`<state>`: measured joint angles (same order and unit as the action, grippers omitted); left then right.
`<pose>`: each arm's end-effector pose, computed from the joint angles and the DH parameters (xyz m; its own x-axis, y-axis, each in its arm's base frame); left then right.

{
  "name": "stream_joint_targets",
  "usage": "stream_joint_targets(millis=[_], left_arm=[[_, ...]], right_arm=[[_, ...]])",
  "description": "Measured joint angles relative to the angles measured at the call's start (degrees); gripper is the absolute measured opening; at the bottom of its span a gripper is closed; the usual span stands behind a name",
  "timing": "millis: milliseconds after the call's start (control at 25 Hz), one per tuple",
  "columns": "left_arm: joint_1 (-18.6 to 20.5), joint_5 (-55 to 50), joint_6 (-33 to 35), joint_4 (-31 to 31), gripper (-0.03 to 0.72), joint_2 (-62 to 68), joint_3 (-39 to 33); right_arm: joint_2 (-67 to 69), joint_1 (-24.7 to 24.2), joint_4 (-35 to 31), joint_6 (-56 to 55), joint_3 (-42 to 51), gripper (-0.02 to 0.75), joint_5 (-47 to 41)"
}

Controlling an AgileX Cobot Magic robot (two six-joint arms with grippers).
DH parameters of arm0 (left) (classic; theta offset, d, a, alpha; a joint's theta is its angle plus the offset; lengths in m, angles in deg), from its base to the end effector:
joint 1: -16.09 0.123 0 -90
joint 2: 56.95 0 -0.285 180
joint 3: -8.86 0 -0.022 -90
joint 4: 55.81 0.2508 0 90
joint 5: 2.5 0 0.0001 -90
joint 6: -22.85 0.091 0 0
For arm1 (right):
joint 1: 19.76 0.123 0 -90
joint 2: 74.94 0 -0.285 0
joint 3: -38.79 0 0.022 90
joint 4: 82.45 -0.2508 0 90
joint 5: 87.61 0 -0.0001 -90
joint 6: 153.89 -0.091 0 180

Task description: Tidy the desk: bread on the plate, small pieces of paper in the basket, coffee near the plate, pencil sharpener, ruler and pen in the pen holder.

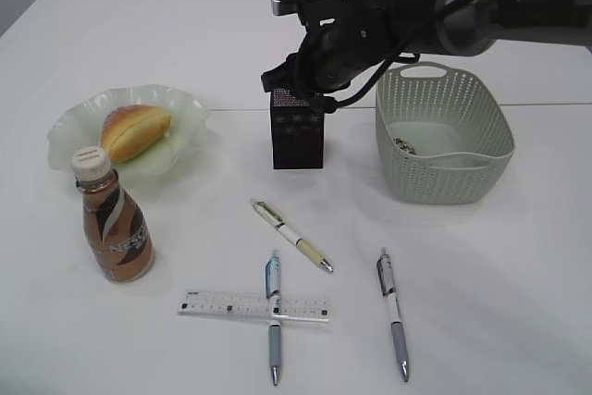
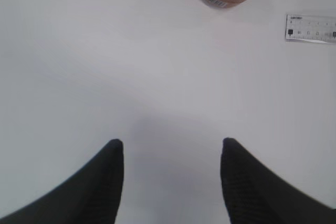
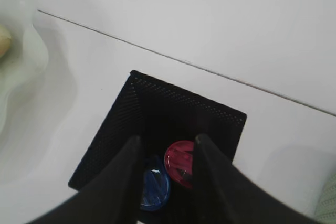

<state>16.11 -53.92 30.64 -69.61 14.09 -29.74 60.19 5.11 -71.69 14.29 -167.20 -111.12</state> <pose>0.1811 -0.0169 0.2448 -0.9420 -0.0161 -0.3352 0.0476 0.9824 -0.1809 0.4685 0.2097 0.2015 -0.6225 -0.2514 -0.7411 -0.3486 0.9369 -0.0251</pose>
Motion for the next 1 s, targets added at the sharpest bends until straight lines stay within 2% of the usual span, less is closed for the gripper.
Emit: stream_joint_targets(millis=[200,520,800,1000], left_arm=[[0.00,0.00,0.00,0.00,0.434,0.00,0.00],[0.00,0.00,0.00,0.09,0.434,0.00,0.00],[0.00,0.00,0.00,0.09,0.434,0.00,0.00],[0.00,0.10,0.00,0.09,0.434,0.00,0.00]], right_arm=[[0.00,0.00,-1.24,0.00,-1.29,0.241,-3.23],[-5.76,0.00,-2.10,2.30,-2.89,0.240,-21.57],[-14.49,0.00,-9.75,8.31,-3.10,0.241,-36.78],[-16.27,0.73,-11.48,9.85,-3.10,0.241,-46.23]])
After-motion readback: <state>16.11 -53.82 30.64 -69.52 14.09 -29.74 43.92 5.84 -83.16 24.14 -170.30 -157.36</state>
